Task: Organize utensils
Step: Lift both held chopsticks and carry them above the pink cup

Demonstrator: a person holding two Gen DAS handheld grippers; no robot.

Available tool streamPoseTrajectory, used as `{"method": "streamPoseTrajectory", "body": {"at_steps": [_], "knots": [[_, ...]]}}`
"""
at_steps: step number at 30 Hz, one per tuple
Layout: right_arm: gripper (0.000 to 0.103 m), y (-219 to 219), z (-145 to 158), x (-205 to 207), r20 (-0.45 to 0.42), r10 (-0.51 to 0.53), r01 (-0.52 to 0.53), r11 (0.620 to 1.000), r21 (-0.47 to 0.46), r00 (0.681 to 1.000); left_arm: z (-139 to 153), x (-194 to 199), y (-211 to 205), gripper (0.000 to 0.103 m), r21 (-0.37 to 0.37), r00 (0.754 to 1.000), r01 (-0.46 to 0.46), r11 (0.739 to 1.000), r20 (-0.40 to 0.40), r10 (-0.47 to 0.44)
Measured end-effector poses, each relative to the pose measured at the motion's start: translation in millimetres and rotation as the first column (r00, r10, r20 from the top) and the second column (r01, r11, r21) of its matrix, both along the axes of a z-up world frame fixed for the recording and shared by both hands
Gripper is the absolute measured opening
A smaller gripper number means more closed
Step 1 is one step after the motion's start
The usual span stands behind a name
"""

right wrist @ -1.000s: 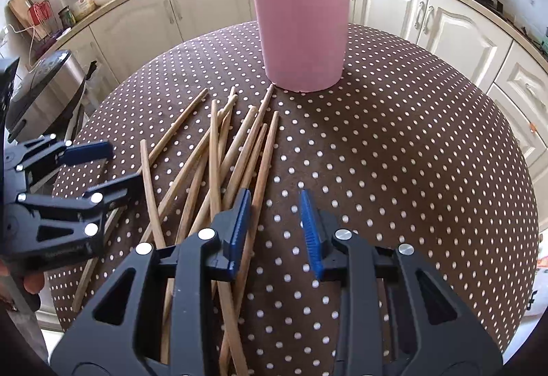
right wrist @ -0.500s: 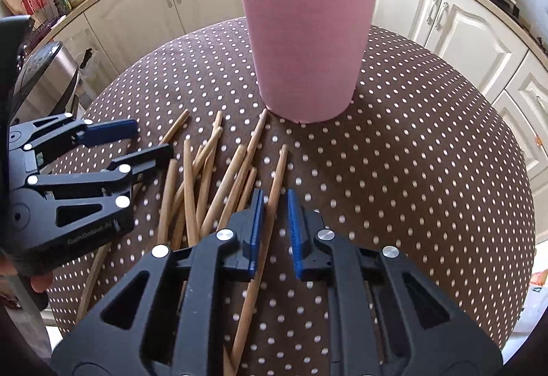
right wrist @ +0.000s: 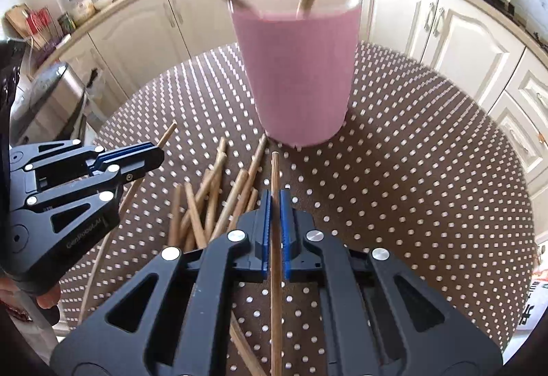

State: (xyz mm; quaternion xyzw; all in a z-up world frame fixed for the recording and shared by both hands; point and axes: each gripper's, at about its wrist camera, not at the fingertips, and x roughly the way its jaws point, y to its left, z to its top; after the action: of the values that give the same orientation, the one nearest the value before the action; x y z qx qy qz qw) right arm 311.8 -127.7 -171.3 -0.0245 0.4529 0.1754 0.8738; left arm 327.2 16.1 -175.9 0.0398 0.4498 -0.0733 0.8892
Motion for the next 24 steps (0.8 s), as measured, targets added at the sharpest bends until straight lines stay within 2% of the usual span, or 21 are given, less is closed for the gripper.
{"method": "streamPoseTrajectory", "body": {"at_steps": [7,15,21,24], "knots": [[0.006,-14.5,57.7,-34.8,0.13,-0.013,0.003,0.997,0.078,0.991,68.3,-39.8,-4.6,0.006,-0.043,0.988,0.021,0.999,0.157,-0.014],[0.006,-24.2,118.7,-75.8,0.283,-0.039,-0.004,0.988,0.151,0.958,139.9,-90.8,-17.8,0.006,-0.076,0.944,0.06,0.995,0.329,-0.032],[0.006,-28.8,150.9,-100.6,0.373,-0.046,-0.021,0.985,0.173,0.927,171.7,-113.2,-30.8,0.006,-0.067,0.915,0.072,0.995,0.401,-0.039],[0.006,-29.7,163.2,-106.4,0.403,-0.045,-0.029,0.984,0.177,0.914,179.1,-114.9,-34.3,0.006,-0.077,0.91,0.074,0.994,0.412,-0.036]]}}
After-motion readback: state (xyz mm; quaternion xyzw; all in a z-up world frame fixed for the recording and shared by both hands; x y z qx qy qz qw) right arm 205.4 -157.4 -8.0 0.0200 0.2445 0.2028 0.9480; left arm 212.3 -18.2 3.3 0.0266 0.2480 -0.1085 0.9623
